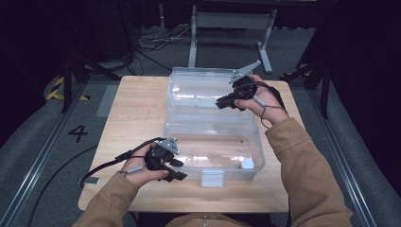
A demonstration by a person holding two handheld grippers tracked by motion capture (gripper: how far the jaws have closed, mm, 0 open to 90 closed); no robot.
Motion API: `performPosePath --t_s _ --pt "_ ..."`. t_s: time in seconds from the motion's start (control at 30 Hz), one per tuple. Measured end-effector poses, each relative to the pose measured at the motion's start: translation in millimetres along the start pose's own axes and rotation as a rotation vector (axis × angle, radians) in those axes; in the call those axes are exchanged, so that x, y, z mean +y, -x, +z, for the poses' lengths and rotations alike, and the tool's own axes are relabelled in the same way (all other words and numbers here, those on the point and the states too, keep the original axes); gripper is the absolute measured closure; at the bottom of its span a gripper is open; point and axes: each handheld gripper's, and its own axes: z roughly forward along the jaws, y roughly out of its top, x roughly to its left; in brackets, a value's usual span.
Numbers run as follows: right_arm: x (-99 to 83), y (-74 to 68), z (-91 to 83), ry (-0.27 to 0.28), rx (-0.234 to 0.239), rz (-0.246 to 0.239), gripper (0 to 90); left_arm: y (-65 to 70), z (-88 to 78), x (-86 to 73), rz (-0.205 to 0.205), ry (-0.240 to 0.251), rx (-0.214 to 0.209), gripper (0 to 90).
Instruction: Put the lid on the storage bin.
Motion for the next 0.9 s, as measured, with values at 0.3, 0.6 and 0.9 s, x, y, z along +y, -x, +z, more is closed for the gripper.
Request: performPosePath --t_s 0.3,0.6,0.9 --pt "-0.2 -0.5 0.1 0.003 -0.001 0.006 79.4 -0.2 6.5 -0.3 0.012 -0.032 0.006 59.2" --pt "-0.7 -0.9 0.2 0.006 -0.001 0.013 79.5 -4.2 7.1 -1.7 0.031 -0.038 0.042 74.7" --pt "-2.4 -1.7 -0.2 0.017 0.008 0.033 80.3 -9.0 8.1 -4.6 0.013 -0.024 0.011 76.2"
